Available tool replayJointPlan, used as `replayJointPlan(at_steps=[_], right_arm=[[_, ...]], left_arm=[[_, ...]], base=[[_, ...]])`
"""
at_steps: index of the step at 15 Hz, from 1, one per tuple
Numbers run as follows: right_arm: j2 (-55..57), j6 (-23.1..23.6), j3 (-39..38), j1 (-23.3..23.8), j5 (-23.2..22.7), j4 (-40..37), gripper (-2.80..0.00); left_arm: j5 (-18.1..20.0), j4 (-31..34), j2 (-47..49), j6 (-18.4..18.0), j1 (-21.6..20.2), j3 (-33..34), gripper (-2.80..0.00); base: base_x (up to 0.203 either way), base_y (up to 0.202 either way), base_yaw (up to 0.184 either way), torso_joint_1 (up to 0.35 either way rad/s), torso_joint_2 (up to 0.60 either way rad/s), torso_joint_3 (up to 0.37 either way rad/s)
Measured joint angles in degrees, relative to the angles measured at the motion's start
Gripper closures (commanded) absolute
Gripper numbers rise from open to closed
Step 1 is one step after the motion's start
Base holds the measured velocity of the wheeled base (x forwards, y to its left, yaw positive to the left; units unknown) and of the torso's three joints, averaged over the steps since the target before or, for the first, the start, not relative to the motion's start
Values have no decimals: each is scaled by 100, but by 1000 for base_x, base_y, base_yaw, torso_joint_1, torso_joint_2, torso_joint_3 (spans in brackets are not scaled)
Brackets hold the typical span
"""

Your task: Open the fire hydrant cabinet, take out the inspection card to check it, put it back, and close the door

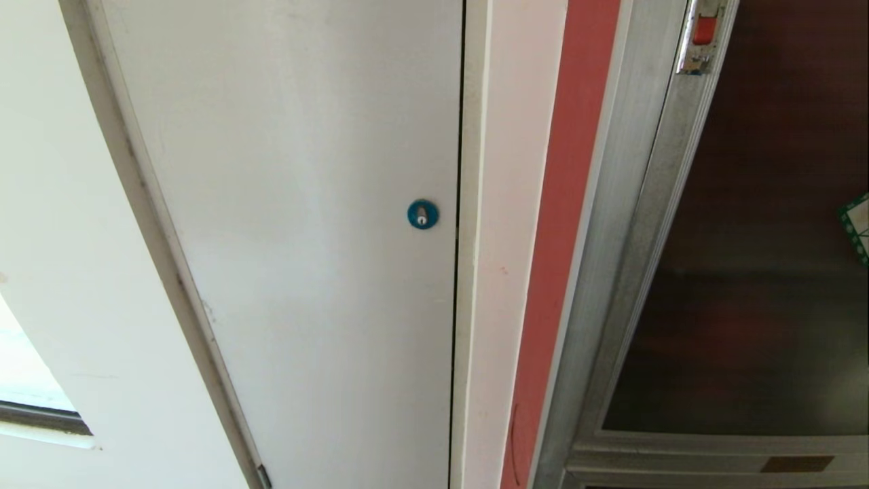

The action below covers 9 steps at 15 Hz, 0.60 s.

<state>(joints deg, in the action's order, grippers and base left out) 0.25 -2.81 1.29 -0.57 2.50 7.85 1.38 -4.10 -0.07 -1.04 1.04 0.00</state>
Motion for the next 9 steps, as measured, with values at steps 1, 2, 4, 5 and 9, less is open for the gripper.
replayJointPlan(at_steps=[1,2,4,5,9], right_arm=[[-14,48,-68,0,-4,-45,0],[-20,156,-89,-2,-2,-161,0],[-25,279,-112,-2,-14,-298,0],[-28,281,-118,-2,-33,-320,0],[-30,278,-129,-2,-123,-763,0]], left_arm=[[2,2,0,0,0,0,0],[2,0,0,0,0,0,0],[2,2,0,0,0,0,0],[2,0,0,2,0,0,0],[0,2,0,3,1,0,0]], base=[[0,0,0,0,0,0],[0,0,0,0,0,0],[0,0,0,0,0,0],[0,0,0,0,0,0],[0,0,0,0,0,0]])
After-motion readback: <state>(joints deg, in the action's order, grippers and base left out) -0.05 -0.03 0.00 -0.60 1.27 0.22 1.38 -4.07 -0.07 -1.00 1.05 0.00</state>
